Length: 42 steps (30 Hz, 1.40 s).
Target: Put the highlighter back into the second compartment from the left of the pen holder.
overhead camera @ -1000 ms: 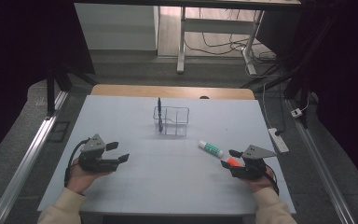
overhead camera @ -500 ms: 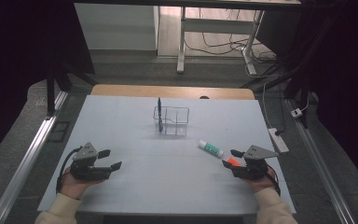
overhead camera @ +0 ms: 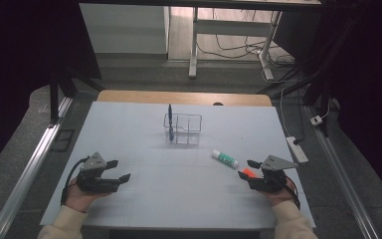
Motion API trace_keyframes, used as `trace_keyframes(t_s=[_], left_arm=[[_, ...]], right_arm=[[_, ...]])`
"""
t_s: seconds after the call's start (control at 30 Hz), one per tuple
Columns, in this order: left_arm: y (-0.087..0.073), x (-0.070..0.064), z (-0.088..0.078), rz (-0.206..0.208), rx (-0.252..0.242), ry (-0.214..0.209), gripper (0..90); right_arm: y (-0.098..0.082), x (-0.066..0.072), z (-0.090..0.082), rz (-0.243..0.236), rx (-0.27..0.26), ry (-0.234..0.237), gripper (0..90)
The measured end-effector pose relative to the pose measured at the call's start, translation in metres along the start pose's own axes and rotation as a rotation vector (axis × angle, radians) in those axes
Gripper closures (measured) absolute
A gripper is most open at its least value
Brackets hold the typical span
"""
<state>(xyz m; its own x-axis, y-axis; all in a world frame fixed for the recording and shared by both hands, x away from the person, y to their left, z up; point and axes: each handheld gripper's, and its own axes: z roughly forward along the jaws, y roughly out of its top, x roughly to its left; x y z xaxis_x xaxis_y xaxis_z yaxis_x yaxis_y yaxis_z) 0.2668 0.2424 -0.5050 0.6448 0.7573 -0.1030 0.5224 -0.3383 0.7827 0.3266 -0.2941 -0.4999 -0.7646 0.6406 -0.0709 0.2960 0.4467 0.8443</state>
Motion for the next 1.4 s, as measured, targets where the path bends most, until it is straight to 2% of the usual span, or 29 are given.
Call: trace_keyframes(t_s=[0.13,0.33,0.53,0.6,0.83,1.03,1.13,1.3,1.4], left_arm=[[-0.001,0.0,0.002,-0.003,0.0,-0.004,26.4],[-0.001,0.0,0.002,0.002,0.002,-0.008,26.1],[-0.001,0.001,0.002,-0.003,0.006,-0.006,26.1],[-0.001,0.002,0.002,-0.003,0.008,-0.004,26.0],[-0.001,0.001,0.003,-0.007,0.015,-0.002,25.9],[-0.001,0.0,0.003,0.006,0.023,0.0,25.8],[-0.001,0.0,0.002,-0.002,0.018,0.003,25.7],[0.0,0.001,-0.001,-0.009,0.007,0.0,25.6],[-0.001,0.001,-0.001,-0.007,0.011,0.001,25.6]], right_arm=[[0.003,-0.002,-0.002,0.002,0.012,-0.011,40.5],[0.017,-0.008,-0.008,0.042,0.032,-0.038,39.4],[0.022,-0.019,-0.015,0.049,0.147,-0.053,38.3],[0.023,-0.022,-0.018,0.055,0.189,-0.039,37.7],[0.028,-0.027,-0.027,0.04,0.275,-0.049,37.5],[0.03,-0.027,-0.018,0.043,0.378,-0.016,36.1],[0.031,-0.027,-0.01,0.028,0.42,-0.002,35.7],[0.038,-0.028,0.004,0.032,0.495,0.035,35.5],[0.042,-0.028,0.015,0.015,0.556,0.04,35.7]])
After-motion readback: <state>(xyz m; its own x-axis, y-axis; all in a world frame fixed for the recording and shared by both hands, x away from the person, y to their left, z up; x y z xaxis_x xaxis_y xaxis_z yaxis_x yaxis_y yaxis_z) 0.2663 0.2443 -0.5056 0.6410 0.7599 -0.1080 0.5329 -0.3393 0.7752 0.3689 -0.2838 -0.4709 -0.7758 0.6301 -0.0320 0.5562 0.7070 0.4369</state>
